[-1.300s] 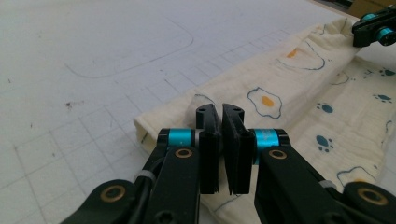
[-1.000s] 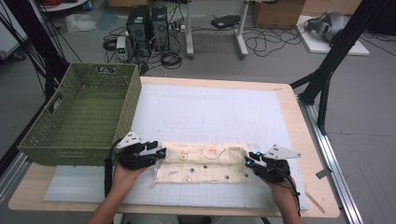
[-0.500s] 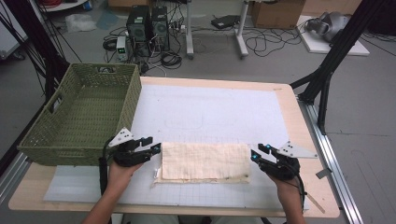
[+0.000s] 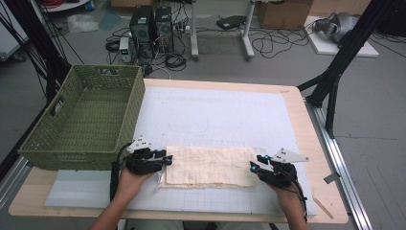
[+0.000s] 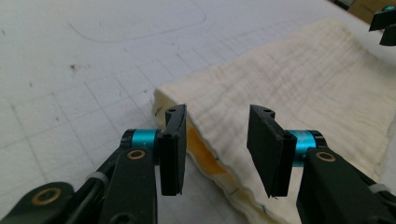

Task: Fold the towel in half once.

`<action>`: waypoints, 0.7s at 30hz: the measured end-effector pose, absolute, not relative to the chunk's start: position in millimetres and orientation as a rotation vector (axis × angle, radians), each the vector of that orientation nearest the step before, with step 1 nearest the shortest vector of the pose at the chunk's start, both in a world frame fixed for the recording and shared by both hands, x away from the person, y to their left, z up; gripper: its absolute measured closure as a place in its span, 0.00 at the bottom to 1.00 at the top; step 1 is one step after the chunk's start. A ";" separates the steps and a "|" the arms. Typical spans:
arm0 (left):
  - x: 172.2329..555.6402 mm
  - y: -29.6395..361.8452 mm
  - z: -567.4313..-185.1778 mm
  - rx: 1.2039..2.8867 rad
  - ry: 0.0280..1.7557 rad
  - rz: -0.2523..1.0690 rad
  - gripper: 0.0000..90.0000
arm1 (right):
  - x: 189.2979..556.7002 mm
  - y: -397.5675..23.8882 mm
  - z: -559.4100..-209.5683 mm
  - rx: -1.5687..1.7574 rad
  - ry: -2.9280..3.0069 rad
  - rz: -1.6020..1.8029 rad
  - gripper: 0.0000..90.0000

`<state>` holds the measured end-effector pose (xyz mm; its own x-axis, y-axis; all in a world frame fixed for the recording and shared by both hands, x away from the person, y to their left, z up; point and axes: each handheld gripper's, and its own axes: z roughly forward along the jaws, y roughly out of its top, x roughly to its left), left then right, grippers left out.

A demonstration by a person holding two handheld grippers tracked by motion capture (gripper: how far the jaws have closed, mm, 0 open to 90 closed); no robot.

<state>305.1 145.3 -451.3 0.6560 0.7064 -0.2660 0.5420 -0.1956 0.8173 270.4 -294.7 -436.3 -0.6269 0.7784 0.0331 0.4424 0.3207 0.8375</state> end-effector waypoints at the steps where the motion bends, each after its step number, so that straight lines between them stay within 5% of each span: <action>1: 305.3 143.5 -451.9 1.889 0.992 0.205 0.65 | 271.7 -292.6 -439.4 1.097 2.230 1.217 0.65; 5: 303.9 139.9 -451.7 1.926 0.992 0.228 0.78 | 275.7 -284.5 -450.2 1.141 2.312 1.120 0.73; 8: 302.6 138.3 -451.1 1.939 0.987 0.252 0.94 | 274.3 -283.0 -447.1 1.124 2.301 1.102 0.90; 15: 298.4 147.3 -438.1 1.841 0.968 0.211 0.96 | 268.2 -283.3 -435.7 1.098 2.287 1.119 0.93; 21: 298.6 159.1 -431.0 1.712 0.965 0.040 0.96 | 262.2 -287.4 -423.9 1.080 2.254 1.148 0.93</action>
<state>298.6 159.1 -431.0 0.6656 0.6112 -0.4283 0.5733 -0.0512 0.8178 262.2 -287.4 -423.9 -0.6277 0.7785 0.0029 0.4604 0.3682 0.8077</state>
